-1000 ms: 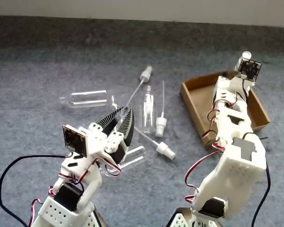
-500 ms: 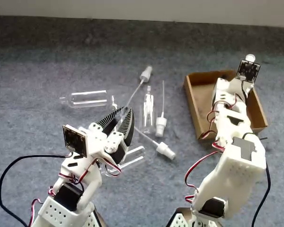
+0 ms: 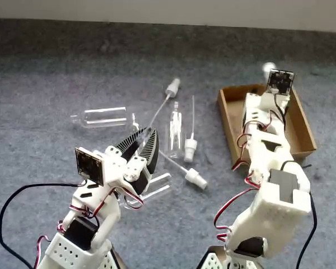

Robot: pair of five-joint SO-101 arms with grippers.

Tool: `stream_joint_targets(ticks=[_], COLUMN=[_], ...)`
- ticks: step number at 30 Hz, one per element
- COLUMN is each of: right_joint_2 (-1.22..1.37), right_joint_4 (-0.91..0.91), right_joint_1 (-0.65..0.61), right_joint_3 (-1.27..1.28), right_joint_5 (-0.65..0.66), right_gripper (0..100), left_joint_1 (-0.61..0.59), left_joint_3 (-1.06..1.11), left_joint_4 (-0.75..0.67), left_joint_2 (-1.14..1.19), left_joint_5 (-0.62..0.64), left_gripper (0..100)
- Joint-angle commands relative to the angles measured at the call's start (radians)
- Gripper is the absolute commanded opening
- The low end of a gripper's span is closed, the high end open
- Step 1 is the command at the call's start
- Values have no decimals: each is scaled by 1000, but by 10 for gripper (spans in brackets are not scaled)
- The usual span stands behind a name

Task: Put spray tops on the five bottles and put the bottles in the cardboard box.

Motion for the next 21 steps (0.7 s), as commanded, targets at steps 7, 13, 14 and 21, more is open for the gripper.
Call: stream_joint_targets(ticks=[7,13,14,21], right_joint_2=[-79,-79,-79,-79], right_joint_4=[-4,-4,-4,-4], right_joint_1=[30,54,54,53], right_joint_3=[-10,-10,-10,-5], right_joint_5=[21,18,15,14], right_gripper=[296,296,296,221], left_joint_1=[-13,-12,-12,-12], left_joint_3=[19,19,19,19], left_joint_4=[3,3,3,3], left_joint_2=[-4,-4,-2,-2], left_joint_5=[-3,-3,-3,-3], left_gripper=[6,6,6,6])
